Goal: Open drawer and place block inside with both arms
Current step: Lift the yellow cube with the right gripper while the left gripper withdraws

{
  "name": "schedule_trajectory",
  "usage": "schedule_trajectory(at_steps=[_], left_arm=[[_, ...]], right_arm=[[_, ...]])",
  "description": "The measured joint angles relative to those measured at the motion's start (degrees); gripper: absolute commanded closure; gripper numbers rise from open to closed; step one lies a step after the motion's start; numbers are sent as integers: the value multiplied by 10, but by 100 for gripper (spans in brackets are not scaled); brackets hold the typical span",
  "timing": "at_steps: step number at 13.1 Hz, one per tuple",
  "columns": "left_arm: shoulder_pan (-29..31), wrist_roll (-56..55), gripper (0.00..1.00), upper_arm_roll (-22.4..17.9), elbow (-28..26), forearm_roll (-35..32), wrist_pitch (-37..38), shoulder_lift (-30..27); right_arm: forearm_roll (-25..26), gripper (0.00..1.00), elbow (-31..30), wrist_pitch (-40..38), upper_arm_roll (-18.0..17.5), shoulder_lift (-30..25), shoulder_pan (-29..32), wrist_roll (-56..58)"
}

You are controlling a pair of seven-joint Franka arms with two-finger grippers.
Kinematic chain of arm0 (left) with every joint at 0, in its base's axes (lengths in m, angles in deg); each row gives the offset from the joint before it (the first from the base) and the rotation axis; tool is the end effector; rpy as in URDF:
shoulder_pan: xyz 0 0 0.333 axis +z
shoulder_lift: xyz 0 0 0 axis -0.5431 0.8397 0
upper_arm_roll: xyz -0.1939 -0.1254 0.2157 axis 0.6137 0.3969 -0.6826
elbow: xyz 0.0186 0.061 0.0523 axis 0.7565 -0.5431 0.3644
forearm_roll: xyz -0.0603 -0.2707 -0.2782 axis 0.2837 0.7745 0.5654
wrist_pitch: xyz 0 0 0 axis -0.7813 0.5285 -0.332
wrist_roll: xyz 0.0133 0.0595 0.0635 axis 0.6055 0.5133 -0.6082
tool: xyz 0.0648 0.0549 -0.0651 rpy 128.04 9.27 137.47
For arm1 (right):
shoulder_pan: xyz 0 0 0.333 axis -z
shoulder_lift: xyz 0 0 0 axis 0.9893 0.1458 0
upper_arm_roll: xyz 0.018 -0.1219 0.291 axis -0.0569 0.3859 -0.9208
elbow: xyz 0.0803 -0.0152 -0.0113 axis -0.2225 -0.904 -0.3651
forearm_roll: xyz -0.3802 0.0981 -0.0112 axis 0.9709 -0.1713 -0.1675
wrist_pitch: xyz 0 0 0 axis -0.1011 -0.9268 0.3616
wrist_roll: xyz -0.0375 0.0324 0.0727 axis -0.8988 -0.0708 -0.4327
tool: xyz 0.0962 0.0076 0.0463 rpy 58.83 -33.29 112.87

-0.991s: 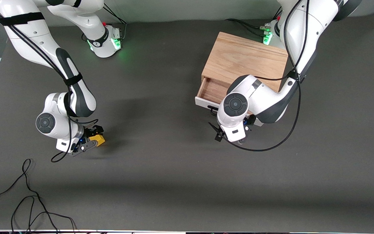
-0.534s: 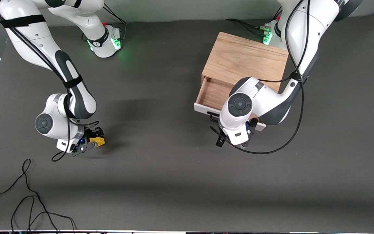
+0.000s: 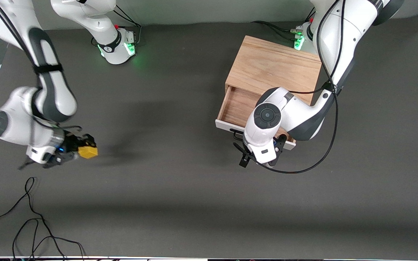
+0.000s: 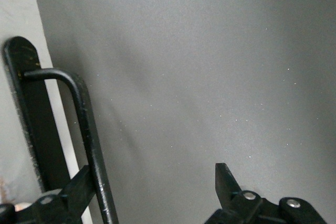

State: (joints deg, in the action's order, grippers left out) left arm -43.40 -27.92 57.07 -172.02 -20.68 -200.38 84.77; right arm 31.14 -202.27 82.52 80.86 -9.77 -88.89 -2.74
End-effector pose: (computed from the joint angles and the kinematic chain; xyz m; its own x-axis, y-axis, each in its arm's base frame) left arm 0.5996 -0.3767 0.3060 0.4576 0.8889 -0.0238 0.8888 -0.4564 0.0426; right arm 0.5823 -0.0293 0.3407 0.9621 0.2678 -0.0523 0.2564 -0.9528 -0.1625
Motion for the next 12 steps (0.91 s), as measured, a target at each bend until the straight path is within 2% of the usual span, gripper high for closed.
schedule_trajectory(at_steps=[3, 5, 9, 12], left_arm=[[-1, 0, 0, 0, 0, -4, -3, 0], [-2, 0, 0, 0, 1, -5, -18, 0], [-3, 1, 0, 0, 26, -11, -46, 6], [-3, 1, 0, 0, 50, -12, -25, 5]], right_arm=[[2, 100, 23, -127, 28, -88, 0, -1], [21, 100, 62, -201, 39, -121, 0, -12], [62, 100, 163, -308, 36, -132, -3, -67], [68, 100, 178, -318, 34, -127, -6, -87]])
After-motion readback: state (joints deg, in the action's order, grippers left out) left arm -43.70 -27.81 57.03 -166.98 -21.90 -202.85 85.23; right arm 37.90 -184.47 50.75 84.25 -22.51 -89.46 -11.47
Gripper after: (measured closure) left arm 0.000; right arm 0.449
